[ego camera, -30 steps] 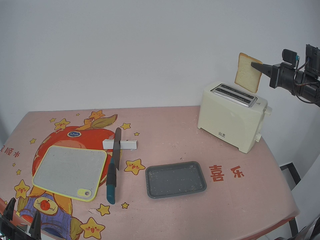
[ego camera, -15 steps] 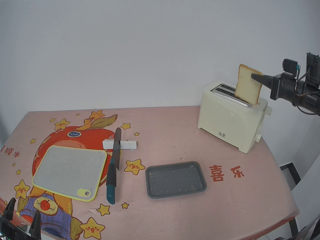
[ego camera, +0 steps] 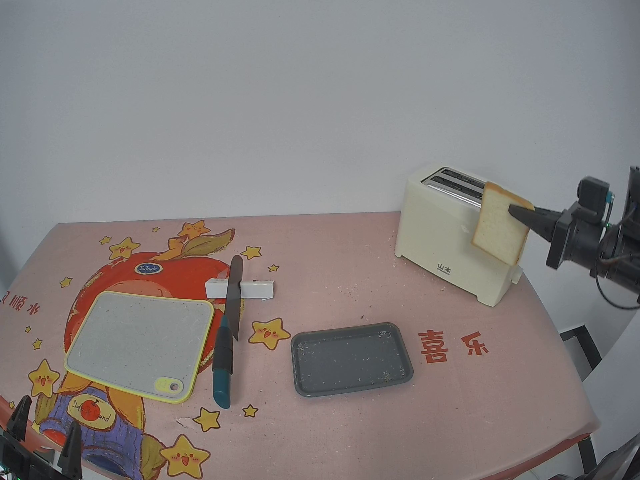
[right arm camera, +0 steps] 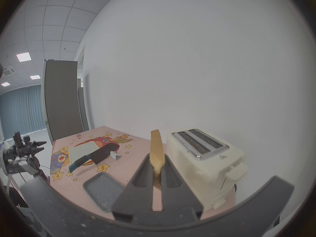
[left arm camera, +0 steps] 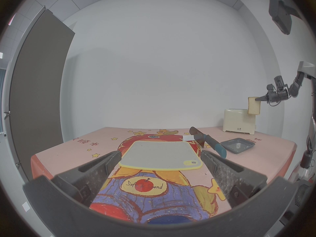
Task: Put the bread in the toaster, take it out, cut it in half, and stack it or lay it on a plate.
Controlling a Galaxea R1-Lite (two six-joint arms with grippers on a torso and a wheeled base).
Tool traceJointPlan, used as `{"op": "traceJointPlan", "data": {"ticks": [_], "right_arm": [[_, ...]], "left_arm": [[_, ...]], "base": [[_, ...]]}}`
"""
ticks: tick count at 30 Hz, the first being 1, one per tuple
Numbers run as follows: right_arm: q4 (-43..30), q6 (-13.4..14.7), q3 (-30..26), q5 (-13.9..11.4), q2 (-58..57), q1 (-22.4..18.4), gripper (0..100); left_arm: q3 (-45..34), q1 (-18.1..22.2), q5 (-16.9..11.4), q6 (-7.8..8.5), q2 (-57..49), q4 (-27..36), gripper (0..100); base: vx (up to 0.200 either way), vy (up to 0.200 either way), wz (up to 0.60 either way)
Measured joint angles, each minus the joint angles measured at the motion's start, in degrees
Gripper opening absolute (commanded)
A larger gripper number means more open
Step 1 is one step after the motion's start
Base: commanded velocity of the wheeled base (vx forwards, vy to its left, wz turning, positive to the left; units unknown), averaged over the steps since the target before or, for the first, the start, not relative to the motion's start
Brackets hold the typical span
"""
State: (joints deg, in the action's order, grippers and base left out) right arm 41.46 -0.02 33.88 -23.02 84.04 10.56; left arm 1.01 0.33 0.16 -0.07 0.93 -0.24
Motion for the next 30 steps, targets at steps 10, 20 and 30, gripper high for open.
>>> {"op": "traceJointPlan", "data": {"ticks": [10,20,30], "right_arm": [[21.1,3.0,-13.5,0.7,1.5,0.7,0],[21.8,2.5,-17.4,1.0,1.3,2.3,0],[21.2,1.5,-19.5,1.1,-1.8,2.6,0]], "left_arm": [[0.0,0.0,0.0,-0.02,0.0,0.0,100],[0.0,0.0,0.0,0.00,0.0,0.0,100],[0.0,0.0,-0.3,0.12,0.0,0.0,100]], "base": [[0.000,0.000,0.00],[0.000,0.000,0.00],[0.000,0.000,0.00]]}}
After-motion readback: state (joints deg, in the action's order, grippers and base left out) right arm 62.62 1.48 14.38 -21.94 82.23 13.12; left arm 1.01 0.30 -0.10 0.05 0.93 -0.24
